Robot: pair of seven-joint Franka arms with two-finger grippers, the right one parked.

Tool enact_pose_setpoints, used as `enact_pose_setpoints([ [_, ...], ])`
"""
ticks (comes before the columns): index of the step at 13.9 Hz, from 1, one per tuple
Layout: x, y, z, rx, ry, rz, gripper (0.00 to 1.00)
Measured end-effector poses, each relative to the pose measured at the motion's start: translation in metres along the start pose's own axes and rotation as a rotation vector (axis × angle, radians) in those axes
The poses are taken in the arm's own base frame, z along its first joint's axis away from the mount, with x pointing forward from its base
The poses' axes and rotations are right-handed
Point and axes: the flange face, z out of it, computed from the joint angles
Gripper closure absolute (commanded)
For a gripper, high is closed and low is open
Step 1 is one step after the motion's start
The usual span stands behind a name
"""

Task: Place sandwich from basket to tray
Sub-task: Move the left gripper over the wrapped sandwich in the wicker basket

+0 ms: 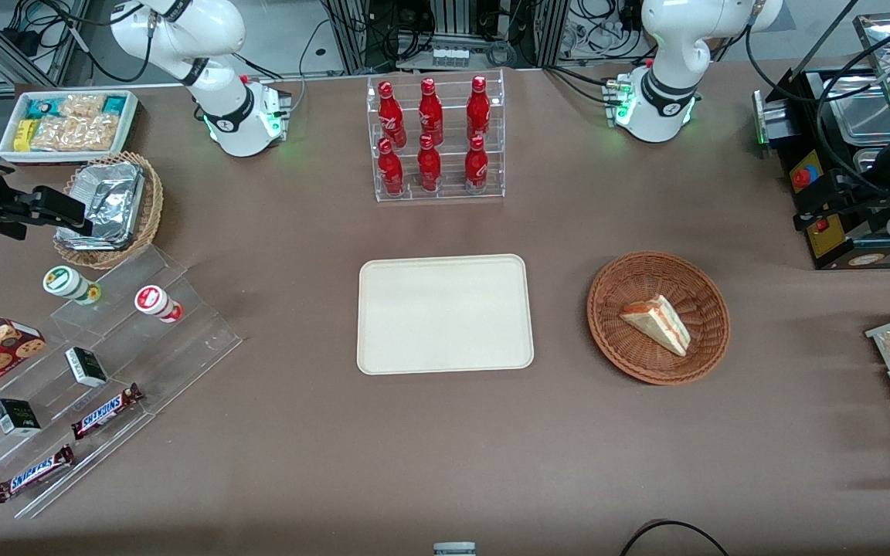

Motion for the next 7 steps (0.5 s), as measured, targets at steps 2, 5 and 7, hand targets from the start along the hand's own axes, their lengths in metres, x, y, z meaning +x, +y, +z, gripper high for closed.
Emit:
enact_pose_setpoints([
  [2, -0.001, 0.000, 0.001, 0.000, -0.011, 0.004, 0.00],
  [5, 0.002, 0.000, 0.013, 0.000, -0.039, 0.004, 0.00],
  [7, 0.008, 0.000, 0.035, 0.000, -0.072, 0.005, 0.00],
])
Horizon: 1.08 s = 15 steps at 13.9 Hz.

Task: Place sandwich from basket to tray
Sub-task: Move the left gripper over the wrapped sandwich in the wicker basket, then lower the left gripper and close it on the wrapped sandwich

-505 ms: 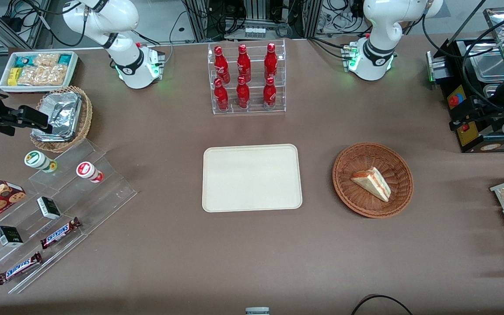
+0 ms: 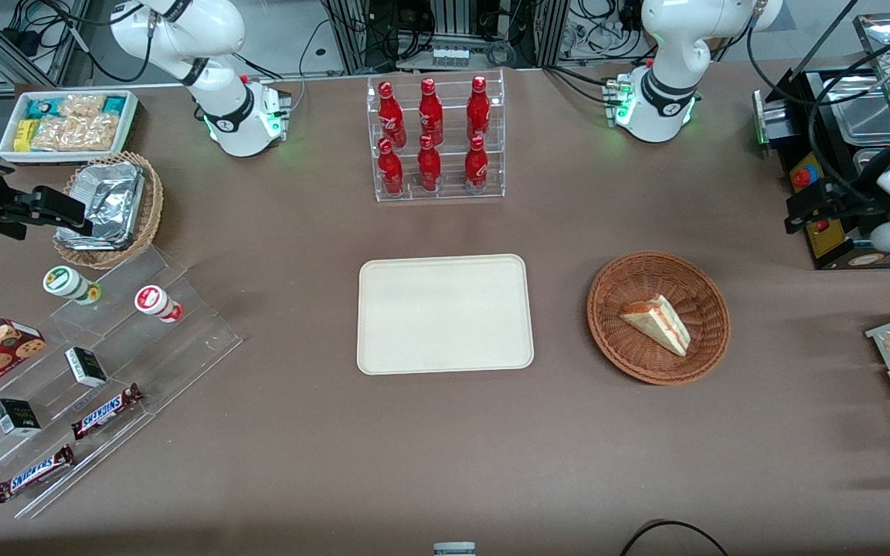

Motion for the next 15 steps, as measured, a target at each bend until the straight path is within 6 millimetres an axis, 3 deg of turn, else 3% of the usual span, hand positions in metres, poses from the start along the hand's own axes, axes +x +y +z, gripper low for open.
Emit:
enact_pose_setpoints([
  [4, 0.018, 0.002, 0.066, 0.002, 0.014, -0.019, 0.00],
  [9, 0.015, 0.015, 0.157, -0.001, 0.034, -0.212, 0.00],
  [13, 0.003, 0.060, 0.222, -0.027, 0.084, -0.518, 0.00],
  [15, -0.001, 0.065, 0.244, -0.056, 0.126, -0.661, 0.00],
])
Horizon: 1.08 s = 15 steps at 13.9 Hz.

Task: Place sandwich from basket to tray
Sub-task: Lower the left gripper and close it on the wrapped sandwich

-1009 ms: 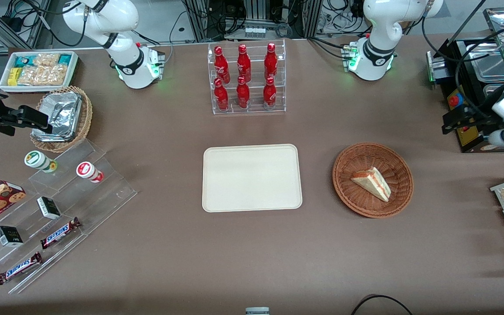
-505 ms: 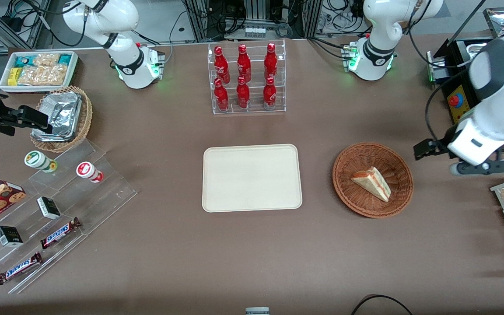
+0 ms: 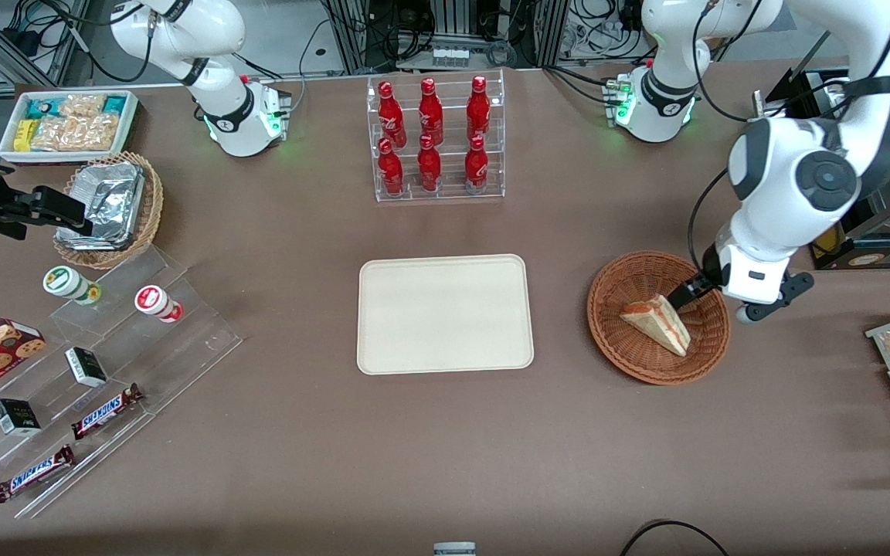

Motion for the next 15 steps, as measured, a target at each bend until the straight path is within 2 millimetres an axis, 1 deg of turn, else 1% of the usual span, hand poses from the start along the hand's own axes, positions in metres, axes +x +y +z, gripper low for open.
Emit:
enact_pose_setpoints([
  [1, -0.004, -0.001, 0.013, -0.002, -0.001, -0.041, 0.00],
  [3, -0.012, 0.002, 0.039, 0.006, -0.020, -0.071, 0.00],
  [5, -0.013, 0.003, 0.059, 0.013, -0.036, -0.083, 0.00],
  [10, -0.013, 0.003, 0.094, 0.014, -0.055, -0.091, 0.00],
  [11, -0.013, 0.003, 0.101, 0.013, -0.057, -0.093, 0.03],
  [12, -0.013, 0.003, 0.108, 0.016, -0.064, -0.094, 0.23],
  [13, -0.014, 0.003, 0.115, 0.016, -0.067, -0.095, 0.54],
  [14, -0.014, 0.003, 0.120, 0.014, -0.067, -0.095, 0.73],
  [15, -0.014, 0.003, 0.123, 0.014, -0.069, -0.096, 0.85],
])
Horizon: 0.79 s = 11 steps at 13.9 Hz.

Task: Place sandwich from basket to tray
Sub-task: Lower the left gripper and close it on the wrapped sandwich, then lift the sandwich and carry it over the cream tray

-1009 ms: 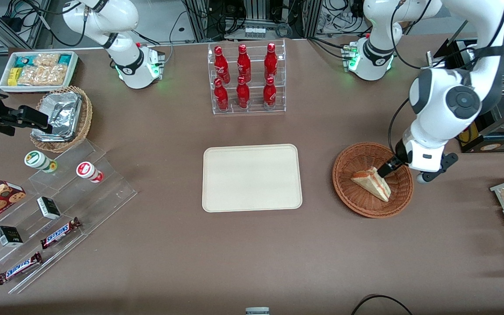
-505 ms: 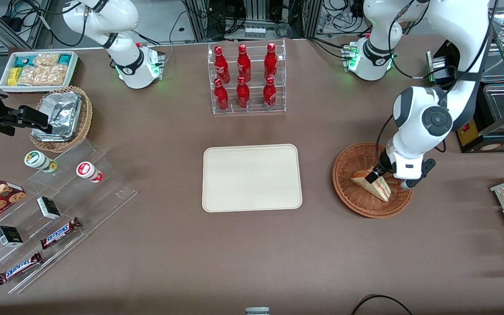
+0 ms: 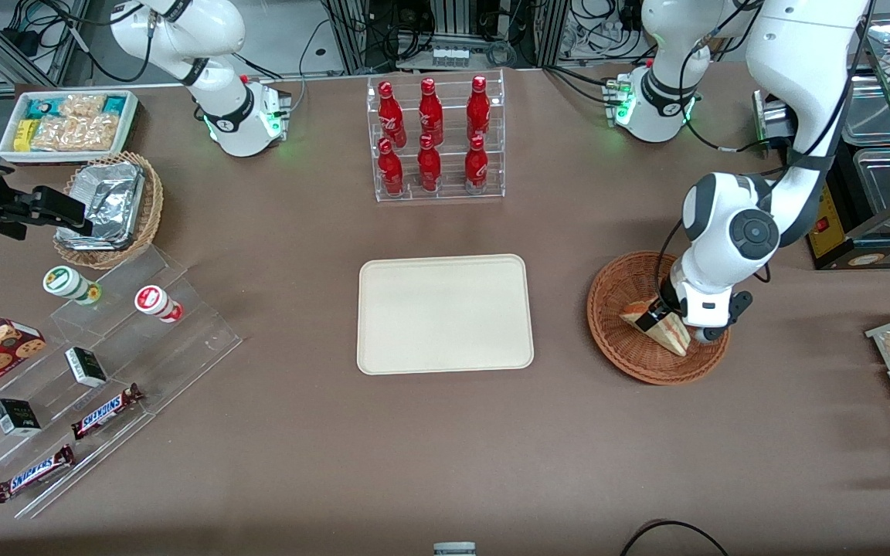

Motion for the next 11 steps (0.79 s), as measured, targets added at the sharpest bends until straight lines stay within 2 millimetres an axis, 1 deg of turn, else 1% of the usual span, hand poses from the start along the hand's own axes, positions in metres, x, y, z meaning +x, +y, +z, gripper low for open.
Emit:
enact_pose_setpoints([
  [1, 0.000, 0.000, 0.001, 0.000, 0.000, 0.000, 0.92],
  [2, 0.001, 0.001, 0.000, -0.003, 0.002, -0.001, 0.93],
  [4, 0.005, 0.003, -0.005, -0.012, 0.011, -0.003, 0.93],
  [6, 0.010, 0.009, -0.021, -0.031, 0.030, -0.003, 0.93],
  [7, 0.013, 0.013, -0.035, -0.031, 0.033, -0.003, 0.93],
  [8, 0.016, 0.018, -0.054, -0.016, 0.031, 0.005, 0.93],
  [10, 0.020, 0.032, -0.103, 0.041, 0.031, 0.039, 0.93],
  [11, 0.016, 0.045, -0.131, 0.060, 0.032, 0.062, 0.93],
])
